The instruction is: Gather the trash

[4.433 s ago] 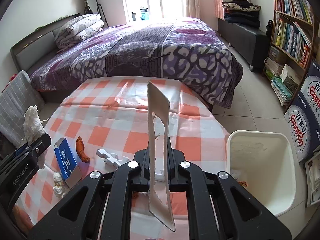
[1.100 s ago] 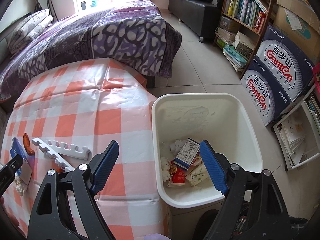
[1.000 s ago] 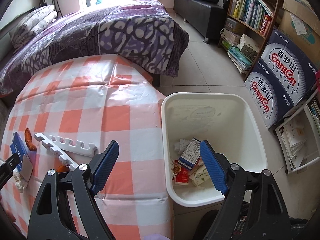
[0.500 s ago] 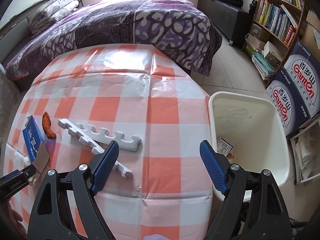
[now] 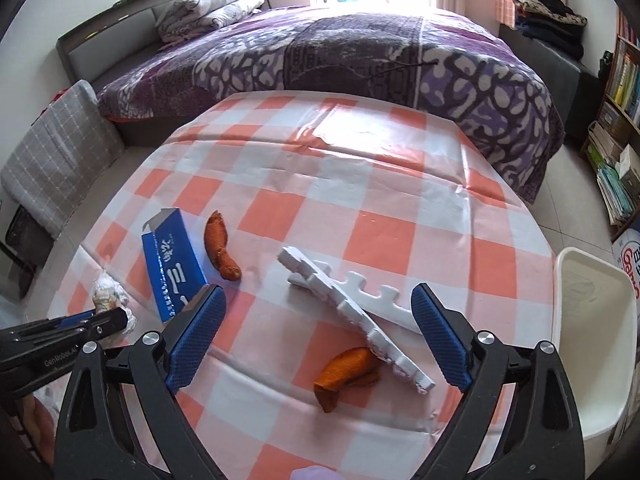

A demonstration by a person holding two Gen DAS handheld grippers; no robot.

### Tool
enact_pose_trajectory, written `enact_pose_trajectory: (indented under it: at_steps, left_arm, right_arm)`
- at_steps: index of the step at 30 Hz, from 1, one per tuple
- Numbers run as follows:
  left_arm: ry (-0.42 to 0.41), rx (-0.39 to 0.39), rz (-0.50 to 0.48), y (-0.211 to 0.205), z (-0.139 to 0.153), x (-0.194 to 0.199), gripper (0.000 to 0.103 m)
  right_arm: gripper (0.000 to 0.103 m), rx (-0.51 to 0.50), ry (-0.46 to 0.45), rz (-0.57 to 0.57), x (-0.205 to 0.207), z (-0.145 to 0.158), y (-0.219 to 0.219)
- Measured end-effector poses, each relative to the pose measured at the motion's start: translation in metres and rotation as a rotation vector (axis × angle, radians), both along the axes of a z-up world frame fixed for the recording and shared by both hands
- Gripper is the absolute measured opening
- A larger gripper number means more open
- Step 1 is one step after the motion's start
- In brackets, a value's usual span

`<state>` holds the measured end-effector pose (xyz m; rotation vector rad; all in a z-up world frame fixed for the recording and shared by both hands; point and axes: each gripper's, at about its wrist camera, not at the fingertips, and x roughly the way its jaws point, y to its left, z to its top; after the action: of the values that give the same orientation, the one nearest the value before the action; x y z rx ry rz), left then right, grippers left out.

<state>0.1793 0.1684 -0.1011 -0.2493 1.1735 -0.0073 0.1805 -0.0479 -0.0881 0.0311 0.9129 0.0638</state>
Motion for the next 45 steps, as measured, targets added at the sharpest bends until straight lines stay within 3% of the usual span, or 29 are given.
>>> enact_pose_trajectory:
  at_steps: [8,15,22,23,25,26,28,35,45]
  left_arm:
    - [-0.037,-0.130,0.168,0.062,0.026,0.004,0.032]
    - [-0.035,-0.170,0.215,0.081,0.026,0.005,0.032]
    - [-0.049,-0.186,0.240,0.091,0.029,0.006,0.032]
    - [-0.051,-0.186,0.243,0.092,0.030,0.006,0.032]
    - [-0.055,-0.193,0.250,0.094,0.031,0.007,0.032]
    - [-0.056,-0.197,0.253,0.095,0.031,0.007,0.032]
    - [-0.061,-0.197,0.260,0.096,0.032,0.008,0.032]
    - [-0.095,-0.176,0.290,0.099,0.040,0.006,0.032]
    - [-0.160,-0.103,0.282,0.080,0.054,-0.002,0.032]
  right_arm:
    - [0.096,-0.069,0.080,0.206,0.035,-0.017,0.080]
    - [0.096,-0.143,0.102,0.290,0.044,-0.033,0.116]
    - [0.096,-0.204,0.131,0.296,0.052,-0.050,0.132]
    - [0.093,-0.218,0.123,0.302,0.051,-0.051,0.135]
    - [0.070,-0.243,0.113,0.327,0.047,-0.053,0.138]
    - [0.070,-0.261,0.113,0.340,0.045,-0.054,0.141]
    - [0.059,-0.298,0.086,0.353,0.040,-0.052,0.147]
    - [0.053,-0.243,0.014,0.299,0.024,-0.027,0.144]
    - [0.053,-0.140,-0.126,0.122,-0.008,0.027,0.098]
